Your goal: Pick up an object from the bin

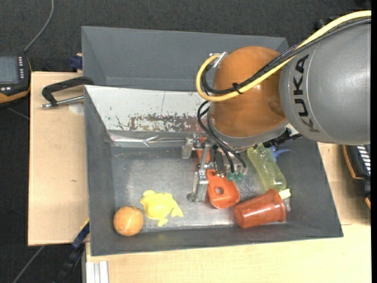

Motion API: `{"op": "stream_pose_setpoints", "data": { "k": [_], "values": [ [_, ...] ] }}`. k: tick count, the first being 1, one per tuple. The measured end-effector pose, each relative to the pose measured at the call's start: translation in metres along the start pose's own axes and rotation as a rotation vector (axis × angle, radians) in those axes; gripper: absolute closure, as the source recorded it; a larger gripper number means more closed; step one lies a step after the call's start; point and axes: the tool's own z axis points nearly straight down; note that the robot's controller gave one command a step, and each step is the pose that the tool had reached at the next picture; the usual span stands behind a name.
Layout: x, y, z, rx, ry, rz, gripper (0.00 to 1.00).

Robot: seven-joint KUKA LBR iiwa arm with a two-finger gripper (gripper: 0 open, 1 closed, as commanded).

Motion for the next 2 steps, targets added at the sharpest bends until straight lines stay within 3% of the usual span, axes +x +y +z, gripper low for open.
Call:
{"op": "stream_pose_setpoints", "data": {
  "k": [1,2],
  "values": [
    [-0.002,-0.001,-0.004,-0.001,-0.009,0.002,0.00],
    [0.003,-0.034,0.025,-0.001,-0.005,-0.058,0.00]
  ]
}}
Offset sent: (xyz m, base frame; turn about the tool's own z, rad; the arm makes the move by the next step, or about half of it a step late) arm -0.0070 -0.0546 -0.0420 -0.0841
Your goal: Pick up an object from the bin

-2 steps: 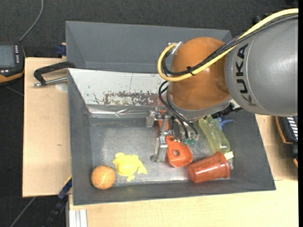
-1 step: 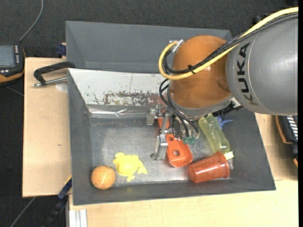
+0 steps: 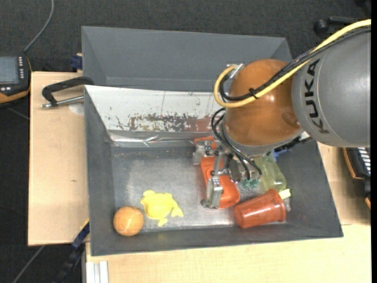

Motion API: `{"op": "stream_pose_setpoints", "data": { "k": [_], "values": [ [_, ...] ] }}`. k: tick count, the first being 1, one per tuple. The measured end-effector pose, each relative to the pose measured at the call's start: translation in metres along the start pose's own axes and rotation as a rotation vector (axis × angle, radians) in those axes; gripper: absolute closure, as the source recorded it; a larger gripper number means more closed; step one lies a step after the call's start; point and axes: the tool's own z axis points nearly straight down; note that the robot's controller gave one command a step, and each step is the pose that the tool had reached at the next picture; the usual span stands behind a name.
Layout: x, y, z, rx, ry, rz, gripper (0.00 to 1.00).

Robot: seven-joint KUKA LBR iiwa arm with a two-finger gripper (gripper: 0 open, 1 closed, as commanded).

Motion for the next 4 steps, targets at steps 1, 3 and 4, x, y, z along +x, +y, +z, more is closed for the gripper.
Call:
{"op": "stream_pose_setpoints", "data": {
  "k": [1,3,4],
  "values": [
    [0.000,-0.026,0.001,0.000,-0.002,0.071,0.00],
    [-0.005,-0.077,0.053,0.000,-0.003,-0.211,0.00],
    [-0.017,-0.092,0.090,0.000,-0.007,-0.056,0.00]
  ]
}}
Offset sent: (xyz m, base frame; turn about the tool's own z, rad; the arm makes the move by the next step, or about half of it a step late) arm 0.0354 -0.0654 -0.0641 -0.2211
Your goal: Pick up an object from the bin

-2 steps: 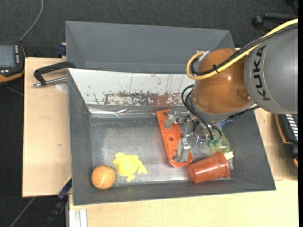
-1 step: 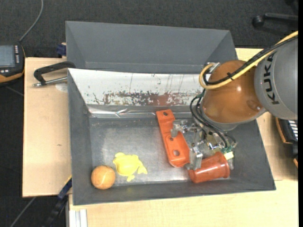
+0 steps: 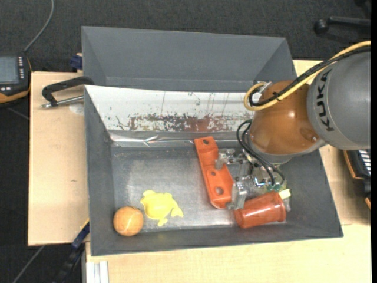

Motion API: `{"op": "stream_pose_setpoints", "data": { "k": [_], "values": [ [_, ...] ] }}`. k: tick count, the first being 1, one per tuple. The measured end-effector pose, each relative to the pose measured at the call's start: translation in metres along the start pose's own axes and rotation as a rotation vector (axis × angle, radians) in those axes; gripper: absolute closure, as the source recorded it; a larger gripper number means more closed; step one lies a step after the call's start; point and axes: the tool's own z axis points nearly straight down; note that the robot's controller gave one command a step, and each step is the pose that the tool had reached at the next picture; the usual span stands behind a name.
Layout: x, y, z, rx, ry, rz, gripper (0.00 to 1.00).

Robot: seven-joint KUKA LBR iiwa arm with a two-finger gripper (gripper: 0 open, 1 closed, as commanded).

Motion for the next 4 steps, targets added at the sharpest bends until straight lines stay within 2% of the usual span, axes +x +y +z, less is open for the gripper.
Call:
{"op": "stream_pose_setpoints", "data": {
  "k": [1,2,3,4],
  "values": [
    [0.008,-0.020,0.027,-0.002,0.001,-0.054,0.00],
    [0.020,-0.028,0.041,-0.002,0.036,0.108,1.00],
    [0.020,-0.017,0.038,-0.002,0.046,0.235,1.00],
    [0.020,-0.017,0.038,-0.003,0.046,0.235,1.00]
  ]
}}
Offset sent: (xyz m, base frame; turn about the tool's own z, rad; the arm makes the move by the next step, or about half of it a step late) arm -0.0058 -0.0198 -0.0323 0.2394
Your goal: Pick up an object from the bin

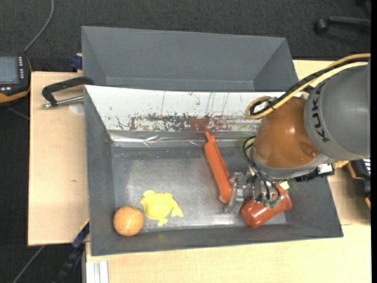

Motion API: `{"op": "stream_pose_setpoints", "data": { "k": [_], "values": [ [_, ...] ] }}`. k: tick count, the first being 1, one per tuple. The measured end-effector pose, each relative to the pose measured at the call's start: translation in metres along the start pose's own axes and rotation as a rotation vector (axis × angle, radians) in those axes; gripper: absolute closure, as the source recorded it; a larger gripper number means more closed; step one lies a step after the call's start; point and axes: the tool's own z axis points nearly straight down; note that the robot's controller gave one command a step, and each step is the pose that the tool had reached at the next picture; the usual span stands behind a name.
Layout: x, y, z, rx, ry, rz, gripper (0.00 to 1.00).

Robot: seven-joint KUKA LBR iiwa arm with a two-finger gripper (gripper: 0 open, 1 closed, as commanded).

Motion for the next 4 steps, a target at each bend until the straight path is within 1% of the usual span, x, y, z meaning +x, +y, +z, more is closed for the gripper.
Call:
{"op": "stream_pose_setpoints", "data": {
  "k": [1,2,3,4],
  "values": [
    [0.004,-0.005,-0.002,-0.001,-0.002,-0.016,1.00],
    [0.005,-0.009,-0.061,-0.002,-0.009,0.002,1.00],
    [-0.002,-0.017,-0.073,-0.002,-0.018,0.009,1.00],
    [-0.005,-0.017,-0.050,-0.002,0.011,-0.013,1.00]
  ]
}}
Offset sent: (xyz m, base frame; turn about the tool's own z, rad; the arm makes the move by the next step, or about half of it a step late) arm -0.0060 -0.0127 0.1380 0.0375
